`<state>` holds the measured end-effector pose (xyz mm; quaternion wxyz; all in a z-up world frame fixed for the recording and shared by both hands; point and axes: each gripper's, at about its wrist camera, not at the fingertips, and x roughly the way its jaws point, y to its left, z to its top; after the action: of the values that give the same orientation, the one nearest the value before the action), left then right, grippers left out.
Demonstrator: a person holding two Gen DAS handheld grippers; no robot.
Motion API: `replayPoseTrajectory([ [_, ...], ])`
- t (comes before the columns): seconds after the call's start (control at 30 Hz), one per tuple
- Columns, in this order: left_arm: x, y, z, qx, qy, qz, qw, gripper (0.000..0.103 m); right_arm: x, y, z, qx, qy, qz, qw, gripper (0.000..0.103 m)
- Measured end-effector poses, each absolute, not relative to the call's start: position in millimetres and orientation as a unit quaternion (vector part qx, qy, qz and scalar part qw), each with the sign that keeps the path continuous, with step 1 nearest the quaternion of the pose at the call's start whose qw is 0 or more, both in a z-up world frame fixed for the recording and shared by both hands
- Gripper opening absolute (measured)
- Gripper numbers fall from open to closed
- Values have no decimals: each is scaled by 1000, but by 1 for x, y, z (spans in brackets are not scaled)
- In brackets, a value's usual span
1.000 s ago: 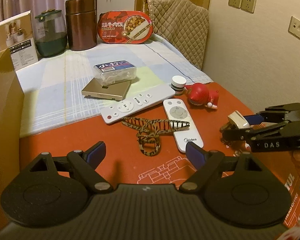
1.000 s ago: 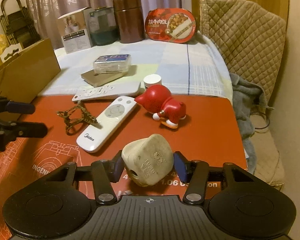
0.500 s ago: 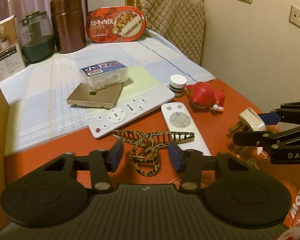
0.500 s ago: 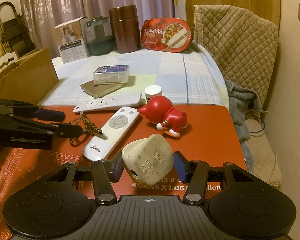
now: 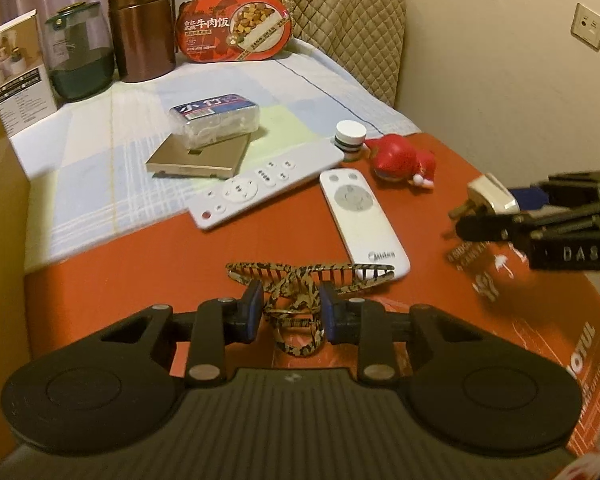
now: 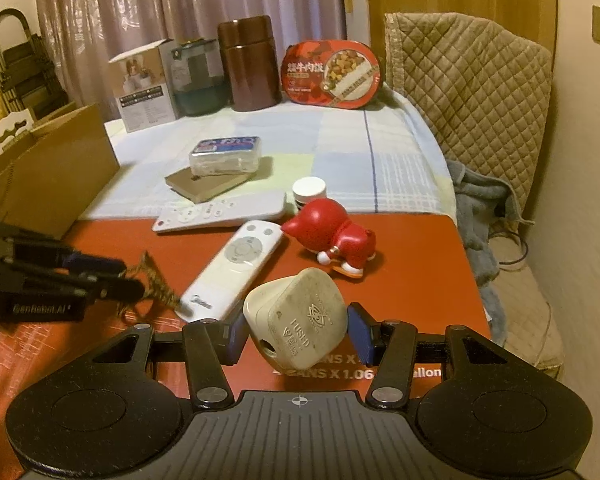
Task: Organize rigid objects
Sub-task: 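Grasp the tiger-striped toy with the left gripper while the right gripper grasps the white plug adapter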
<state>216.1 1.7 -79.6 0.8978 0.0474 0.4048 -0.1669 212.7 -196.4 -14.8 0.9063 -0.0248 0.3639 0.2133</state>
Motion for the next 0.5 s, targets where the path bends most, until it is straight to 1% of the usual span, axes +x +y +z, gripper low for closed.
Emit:
replayPoseTrajectory([
  [0.27,185,6,-79,73,423,-177,885,26,201,-187,4,-27,360,220,906,49],
  [0.5,198,5,-79,82,442,-188,873,26,196,-181,5,-30,363,224,904,49],
])
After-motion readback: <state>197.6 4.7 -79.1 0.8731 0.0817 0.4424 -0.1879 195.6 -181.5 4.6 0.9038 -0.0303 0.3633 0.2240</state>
